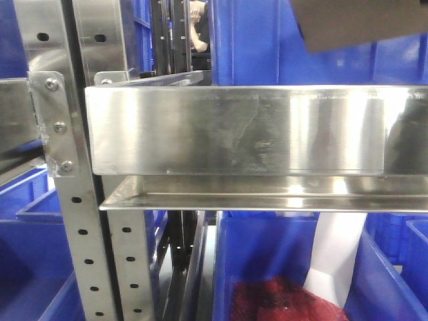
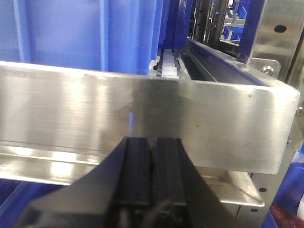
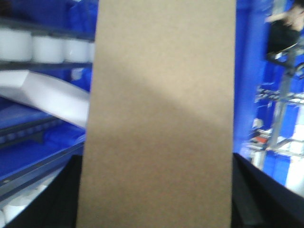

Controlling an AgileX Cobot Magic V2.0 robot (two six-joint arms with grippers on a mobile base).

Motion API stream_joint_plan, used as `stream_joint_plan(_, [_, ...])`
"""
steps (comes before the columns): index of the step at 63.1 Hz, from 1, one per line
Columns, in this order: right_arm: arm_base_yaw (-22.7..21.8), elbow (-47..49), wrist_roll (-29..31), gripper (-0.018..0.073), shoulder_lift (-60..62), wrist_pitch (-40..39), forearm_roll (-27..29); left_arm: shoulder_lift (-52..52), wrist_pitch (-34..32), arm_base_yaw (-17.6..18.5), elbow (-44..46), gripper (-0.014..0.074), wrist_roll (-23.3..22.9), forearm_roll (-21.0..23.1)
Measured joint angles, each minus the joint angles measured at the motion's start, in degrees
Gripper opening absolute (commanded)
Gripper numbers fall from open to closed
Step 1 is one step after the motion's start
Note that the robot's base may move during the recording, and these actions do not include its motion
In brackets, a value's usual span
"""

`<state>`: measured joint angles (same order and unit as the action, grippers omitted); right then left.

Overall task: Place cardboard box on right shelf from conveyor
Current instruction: 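Extend the right gripper over the shelf rollers and lower the box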

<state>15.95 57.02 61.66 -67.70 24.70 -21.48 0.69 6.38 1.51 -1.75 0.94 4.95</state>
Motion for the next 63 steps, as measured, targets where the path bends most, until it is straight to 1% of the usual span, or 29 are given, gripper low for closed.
stream_joint_plan(16, [-0.5, 0.0, 0.0, 0.0163, -5.6, -1.6, 1.6, 0.0, 0.0, 0.0, 0.0, -0.0119, 0.0, 0.0])
stream_joint_plan(20, [-0.5, 0.0, -0.5, 0.0172, -6.2, -2.4, 2.4, 0.0, 0.0, 0.0, 0.0, -0.0119, 0.0, 0.0])
stream_joint_plan(22, [-0.5, 0.0, -1.0, 0.019, -6.5, -2.7, 2.7, 0.0, 0.0, 0.0, 0.0, -0.0119, 0.0, 0.0])
stream_joint_plan(23, [-0.5, 0.0, -1.4, 0.0205, -6.4, -2.8, 3.0, 0.0, 0.0, 0.0, 0.0, -0.0119, 0.0, 0.0])
stream_joint_plan(27, [-0.5, 0.0, -3.7, 0.0332, -6.6, -2.8, 3.9, 0.0, 0.0, 0.0, 0.0, -0.0119, 0.0, 0.0])
stream_joint_plan(31, [-0.5, 0.0, -6.6, 0.0519, -6.6, -2.8, 4.1, 0.0, 0.0, 0.0, 0.0, -0.0119, 0.0, 0.0])
stream_joint_plan(32, [-0.5, 0.0, -7.5, 0.0595, -6.6, -2.8, 4.1, 0.0, 0.0, 0.0, 0.0, -0.0119, 0.0, 0.0])
stream_joint_plan(33, [-0.5, 0.0, -8.3, 0.0645, -6.6, -2.9, 4.2, 0.0, 0.0, 0.0, 0.0, -0.0119, 0.0, 0.0])
stream_joint_plan(34, [-0.5, 0.0, -9.1, 0.0657, -6.6, -2.9, 4.2, 0.0, 0.0, 0.0, 0.0, -0.0119, 0.0, 0.0])
stream_joint_plan(37, [-0.5, 0.0, -11.2, 0.0628, -6.6, -3.4, 4.2, 0.0, 0.0, 0.0, 0.0, -0.0119, 0.0, 0.0])
stream_joint_plan(44, [-0.6, 0.0, -13.5, 0.0626, -6.6, -3.9, 4.2, 0.0, 0.0, 0.0, 0.0, -0.0119, 0.0, 0.0])
stream_joint_plan(54, [-0.6, 0.0, -14.0, 0.0626, -6.1, -3.7, 4.3, 0.0, 0.0, 0.0, 0.0, -0.0119, 0.0, 0.0])
stream_joint_plan(63, [-0.6, 0.0, -14.0, 0.0626, -3.2, -2.9, 4.7, 0.0, 0.0, 0.0, 0.0, -0.0119, 0.0, 0.0])
